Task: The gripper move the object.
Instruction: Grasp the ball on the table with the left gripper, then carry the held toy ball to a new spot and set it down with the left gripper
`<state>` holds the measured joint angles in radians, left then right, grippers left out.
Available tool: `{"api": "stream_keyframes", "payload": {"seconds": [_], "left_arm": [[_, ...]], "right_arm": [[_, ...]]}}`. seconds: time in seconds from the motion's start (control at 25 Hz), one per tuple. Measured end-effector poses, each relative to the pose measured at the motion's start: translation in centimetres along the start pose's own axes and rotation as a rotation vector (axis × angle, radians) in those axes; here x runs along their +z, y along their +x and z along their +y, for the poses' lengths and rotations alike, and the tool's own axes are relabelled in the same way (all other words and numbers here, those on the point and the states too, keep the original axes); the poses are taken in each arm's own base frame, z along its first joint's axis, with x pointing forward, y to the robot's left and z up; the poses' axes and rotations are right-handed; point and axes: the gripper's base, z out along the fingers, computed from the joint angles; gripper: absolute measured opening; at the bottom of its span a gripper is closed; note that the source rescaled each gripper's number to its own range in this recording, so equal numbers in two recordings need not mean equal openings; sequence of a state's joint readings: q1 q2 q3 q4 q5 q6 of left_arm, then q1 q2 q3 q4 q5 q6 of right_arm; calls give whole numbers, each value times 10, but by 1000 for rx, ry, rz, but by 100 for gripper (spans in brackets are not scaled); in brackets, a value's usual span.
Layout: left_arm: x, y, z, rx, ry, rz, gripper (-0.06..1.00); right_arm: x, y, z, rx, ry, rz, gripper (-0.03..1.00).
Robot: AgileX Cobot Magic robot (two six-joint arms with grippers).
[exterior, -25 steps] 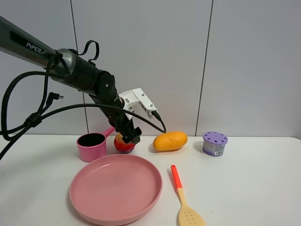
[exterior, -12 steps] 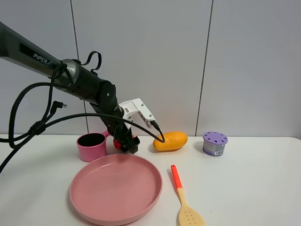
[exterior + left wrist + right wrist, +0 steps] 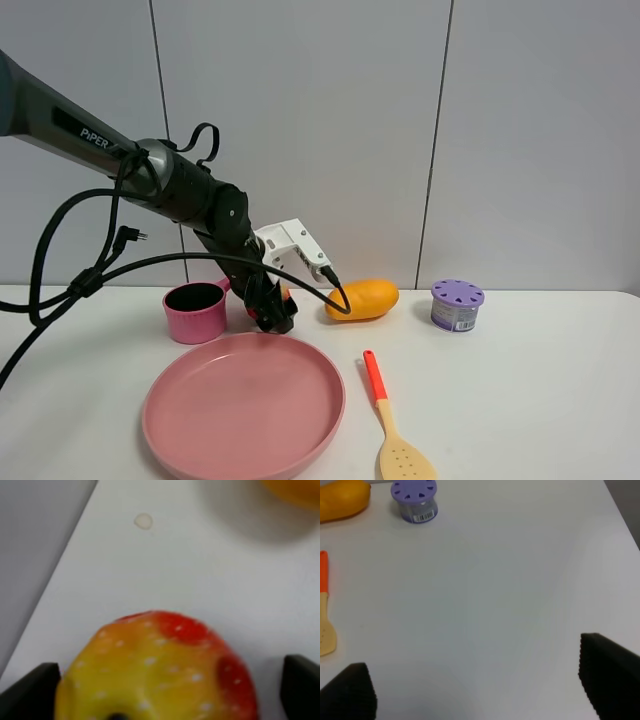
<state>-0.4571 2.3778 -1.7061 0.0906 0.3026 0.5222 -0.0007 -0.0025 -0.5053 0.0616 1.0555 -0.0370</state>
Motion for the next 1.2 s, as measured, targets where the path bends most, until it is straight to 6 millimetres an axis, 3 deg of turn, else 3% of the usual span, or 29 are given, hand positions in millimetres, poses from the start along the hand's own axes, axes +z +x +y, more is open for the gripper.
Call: {"api": "stream_keyframes", "payload": {"seconds": [0.04, 0.12, 0.16, 0.4, 0.52, 0.64, 0.72, 0.96, 1.2], "left_arm": [[0, 0, 0, 0, 0, 1, 58], [0, 0, 1, 1, -4, -5, 9], [0, 0, 1, -1, -3, -2, 0], [-19, -14, 3, 9, -6, -18, 2], [-58, -40, 8, 11, -24, -64, 2], [-112, -65, 8, 17, -15, -79, 2], [-142, -73, 3, 5, 18, -43, 2], [-205, -76, -14, -62, 141, 91, 2], [-220, -64, -22, -136, 233, 236, 2]], "right_arm": [[0, 0, 0, 0, 0, 0, 100], [0, 0, 0, 0, 0, 0, 100], [0, 0, 0, 0, 0, 0, 100], [0, 0, 0, 0, 0, 0, 100], [0, 0, 0, 0, 0, 0, 100], [0, 0, 0, 0, 0, 0, 100], [0, 0, 0, 0, 0, 0, 100], [0, 0, 0, 0, 0, 0, 100], [0, 0, 0, 0, 0, 0, 100]]}}
